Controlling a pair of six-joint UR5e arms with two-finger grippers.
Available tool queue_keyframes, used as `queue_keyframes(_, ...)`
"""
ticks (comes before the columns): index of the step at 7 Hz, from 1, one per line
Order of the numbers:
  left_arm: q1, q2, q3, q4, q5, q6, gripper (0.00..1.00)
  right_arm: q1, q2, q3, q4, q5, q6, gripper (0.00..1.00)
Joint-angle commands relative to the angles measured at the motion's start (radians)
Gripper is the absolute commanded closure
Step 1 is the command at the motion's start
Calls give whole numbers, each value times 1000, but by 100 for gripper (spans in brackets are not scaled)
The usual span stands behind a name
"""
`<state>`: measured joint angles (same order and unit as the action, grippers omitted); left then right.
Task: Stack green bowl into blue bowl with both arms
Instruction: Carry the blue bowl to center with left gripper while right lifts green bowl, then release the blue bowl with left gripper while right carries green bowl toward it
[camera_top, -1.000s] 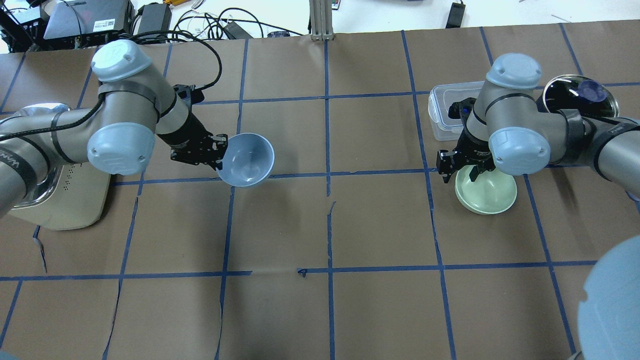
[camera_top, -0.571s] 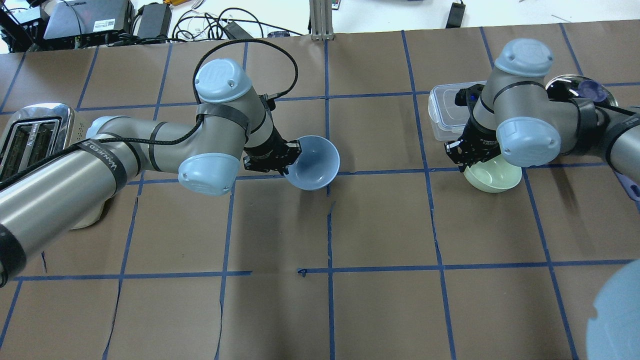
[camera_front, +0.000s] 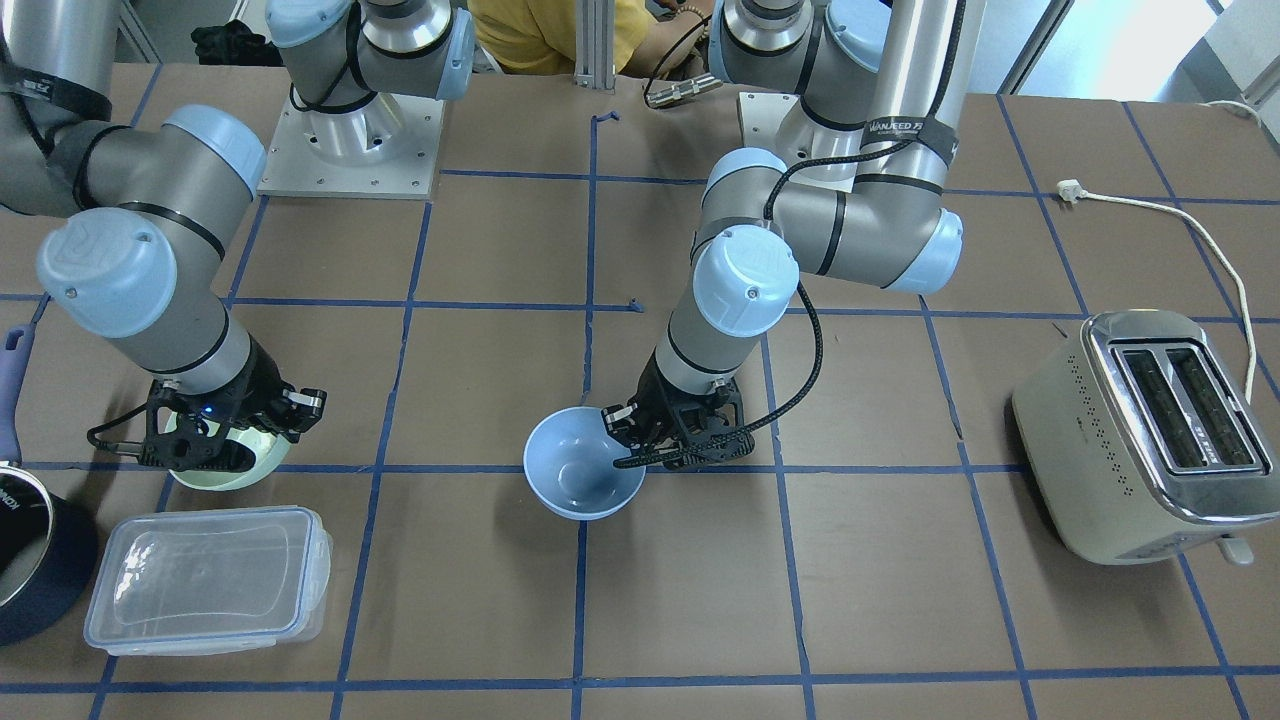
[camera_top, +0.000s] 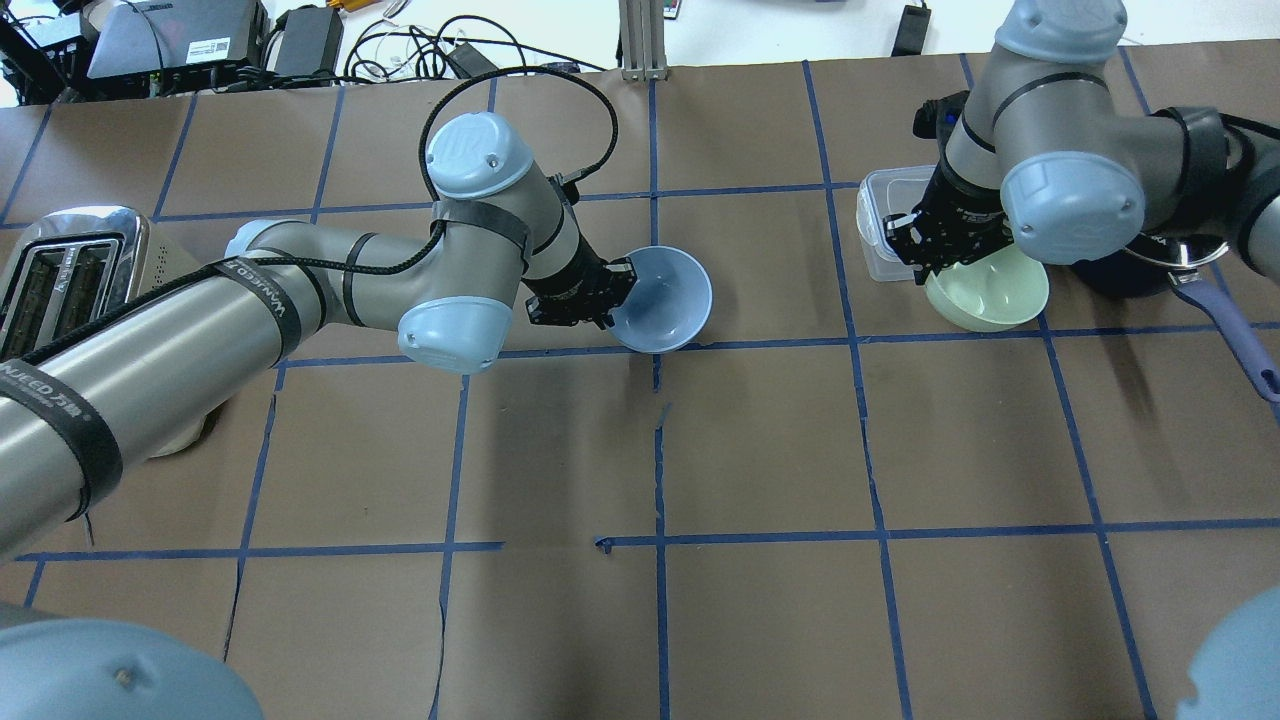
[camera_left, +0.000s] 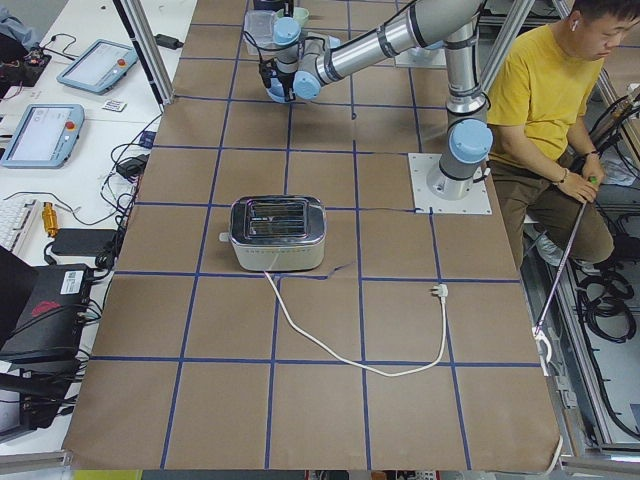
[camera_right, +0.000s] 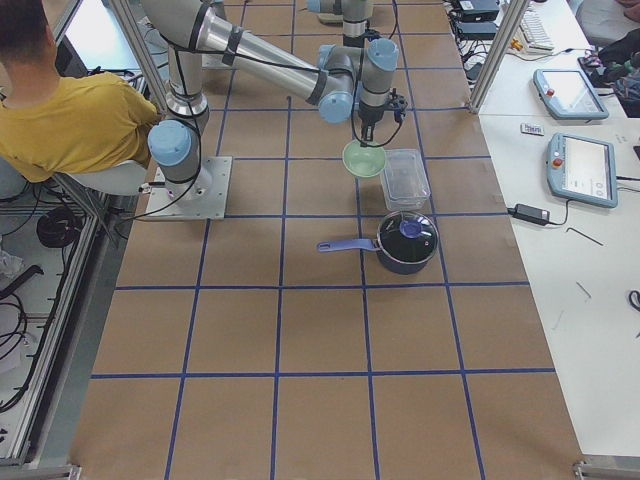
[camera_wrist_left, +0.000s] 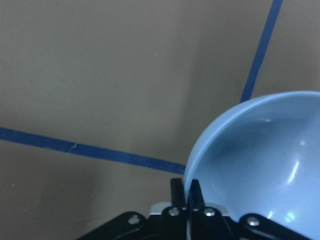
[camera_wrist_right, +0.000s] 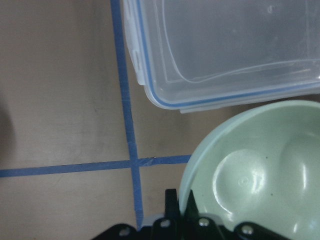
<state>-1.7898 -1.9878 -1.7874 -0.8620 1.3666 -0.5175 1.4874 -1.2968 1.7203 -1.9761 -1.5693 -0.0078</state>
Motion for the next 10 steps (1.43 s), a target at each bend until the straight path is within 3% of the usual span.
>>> queue_keyframes(1,4,24,9,1,2,5,29,66,7,-47,17,0,96,100)
queue_keyframes(3,83,68,51,-87,9,132,20,92,5,-51,13,3,118,100)
queue_keyframes(5,200,203,193,-481,142,487,14,166,40,-91,6,-20,216,100)
queue_keyframes(6,220,248,269,-649,152,500,14,230,78,-146,6,-21,317,100)
queue_keyframes(7,216,294,308,-739,195,501,14,300,146,-219,6,-28,400,100)
queue_keyframes(8,214,341,295,-782,201,501,14,363,206,-294,13,-85,461,100)
queue_keyframes(10,217,353,290,-779,204,504,12,469,281,-379,35,-113,604,100)
